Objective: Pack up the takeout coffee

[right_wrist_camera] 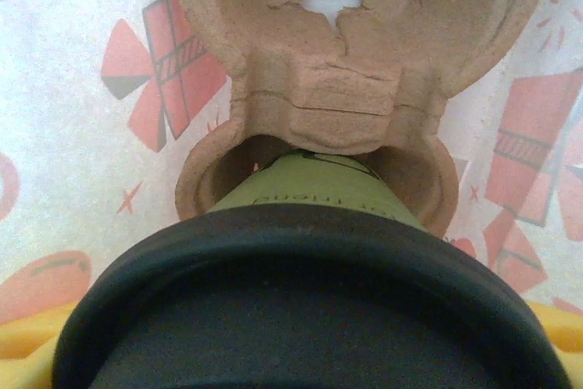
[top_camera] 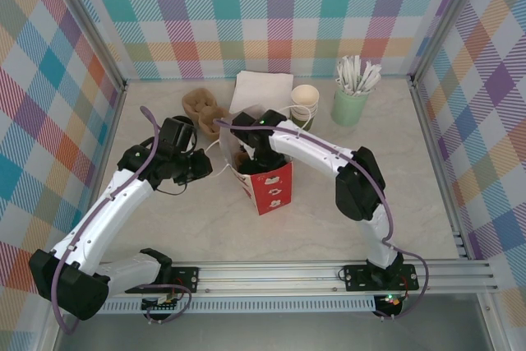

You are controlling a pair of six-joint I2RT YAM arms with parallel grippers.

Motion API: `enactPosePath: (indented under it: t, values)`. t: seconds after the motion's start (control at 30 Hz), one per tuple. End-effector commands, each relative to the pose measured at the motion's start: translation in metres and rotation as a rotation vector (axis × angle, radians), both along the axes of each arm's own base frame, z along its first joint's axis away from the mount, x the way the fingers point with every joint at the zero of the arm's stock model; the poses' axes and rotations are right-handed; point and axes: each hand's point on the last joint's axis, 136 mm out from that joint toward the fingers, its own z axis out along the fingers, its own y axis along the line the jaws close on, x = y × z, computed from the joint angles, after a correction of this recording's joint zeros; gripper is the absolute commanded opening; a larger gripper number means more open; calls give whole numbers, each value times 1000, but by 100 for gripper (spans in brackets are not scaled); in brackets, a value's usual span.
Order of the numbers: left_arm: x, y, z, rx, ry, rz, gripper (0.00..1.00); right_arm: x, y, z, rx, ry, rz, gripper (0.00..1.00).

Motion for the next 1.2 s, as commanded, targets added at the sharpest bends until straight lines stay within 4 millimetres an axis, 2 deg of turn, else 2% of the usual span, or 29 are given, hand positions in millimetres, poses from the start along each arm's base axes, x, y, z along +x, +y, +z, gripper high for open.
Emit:
enactPosePath:
  t: [0.0,0.17,0.5,1.17]
  values:
    - [0,5,3,1,-2,24,16,-3,-9,-21,-66,22,19,82]
    - [0,5,2,3,-1,25,16,-6,-11,-26,-78,33,20,82]
    - [1,5,3,-1,-5,24,16,-4,-10,-20,-71,18,23,83]
    - [2,3,8,-4,-7,20,16,0,-12,-23,-81,-1,30,83]
